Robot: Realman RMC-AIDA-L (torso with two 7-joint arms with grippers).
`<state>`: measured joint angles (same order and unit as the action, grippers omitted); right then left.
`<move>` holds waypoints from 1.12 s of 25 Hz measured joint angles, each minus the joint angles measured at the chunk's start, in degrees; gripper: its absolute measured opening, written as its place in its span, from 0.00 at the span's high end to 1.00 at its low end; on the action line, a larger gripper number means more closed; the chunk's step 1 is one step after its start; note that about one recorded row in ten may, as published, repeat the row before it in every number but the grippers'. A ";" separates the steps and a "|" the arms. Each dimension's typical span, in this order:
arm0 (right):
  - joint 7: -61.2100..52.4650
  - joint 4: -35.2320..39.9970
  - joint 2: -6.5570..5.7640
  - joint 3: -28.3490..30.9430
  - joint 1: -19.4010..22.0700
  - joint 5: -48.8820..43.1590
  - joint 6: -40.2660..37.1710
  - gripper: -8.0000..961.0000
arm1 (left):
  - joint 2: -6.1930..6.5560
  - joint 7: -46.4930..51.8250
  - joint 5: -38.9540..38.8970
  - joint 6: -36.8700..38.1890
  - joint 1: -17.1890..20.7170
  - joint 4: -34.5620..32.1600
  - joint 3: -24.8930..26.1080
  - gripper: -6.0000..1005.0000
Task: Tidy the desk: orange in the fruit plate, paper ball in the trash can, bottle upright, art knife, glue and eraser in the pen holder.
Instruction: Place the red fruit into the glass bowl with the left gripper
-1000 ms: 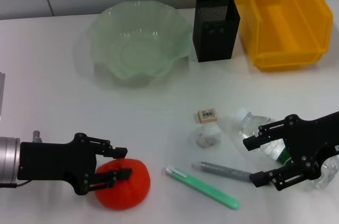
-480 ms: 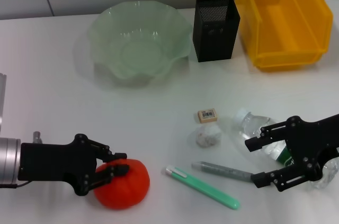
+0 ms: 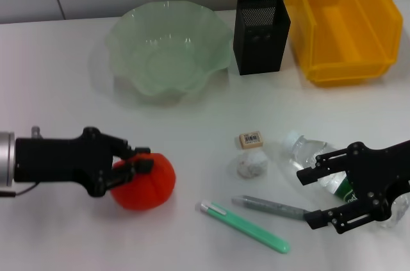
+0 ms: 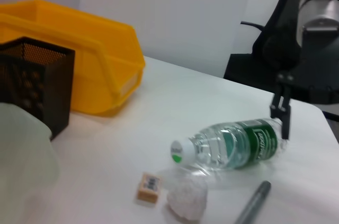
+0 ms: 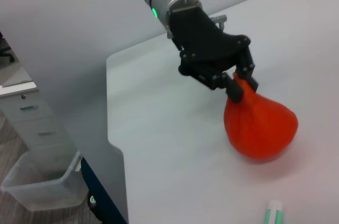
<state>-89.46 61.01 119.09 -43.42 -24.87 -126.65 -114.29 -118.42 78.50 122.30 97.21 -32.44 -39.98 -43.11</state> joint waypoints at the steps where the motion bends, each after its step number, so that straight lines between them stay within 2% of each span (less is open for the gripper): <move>1: 0.00 -0.03 0.00 0.00 0.09 0.19 -0.07 0.21 | -0.03 0.72 -0.13 -0.02 -0.30 -0.50 0.00 0.84; 8: 0.53 -0.40 0.00 -0.03 0.63 1.49 -0.23 0.21 | -0.09 4.94 -5.98 -1.45 -4.22 -4.18 0.18 0.84; 9: 0.57 -0.77 0.00 -0.12 0.63 1.50 -0.23 0.21 | -0.20 5.40 -8.33 -3.80 -5.66 -4.64 -0.11 0.84; 14: 0.90 -1.70 0.00 -0.29 0.92 1.50 -0.23 0.21 | -0.27 6.18 -10.61 -10.18 -8.48 -4.14 -0.23 0.84; 19: 1.62 -1.89 -0.01 0.01 1.66 1.50 -0.23 0.21 | -0.58 7.07 -13.23 -20.49 -11.90 -0.70 -1.05 0.84; 23: 1.66 -2.24 0.00 0.00 1.80 1.50 -0.23 0.21 | -0.67 6.98 -17.71 -29.88 -13.40 1.50 -6.84 0.84; 24: 1.83 -2.66 -0.01 0.00 1.81 1.53 -0.23 0.21 | -0.68 7.18 -20.79 -35.13 -13.59 1.89 -11.86 0.84; 25: 1.83 -2.66 -0.01 0.00 1.81 1.53 -0.23 0.21 | -0.68 7.18 -20.79 -35.13 -13.59 1.89 -11.86 0.84; 28: 2.25 -3.22 -0.01 0.00 1.83 1.56 -0.11 0.21 | -0.68 7.49 -25.16 -42.05 -13.62 2.01 -18.70 0.84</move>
<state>-87.21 57.79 119.09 -43.42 -23.04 -125.09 -114.40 -119.10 86.00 97.14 55.15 -46.06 -37.97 -61.80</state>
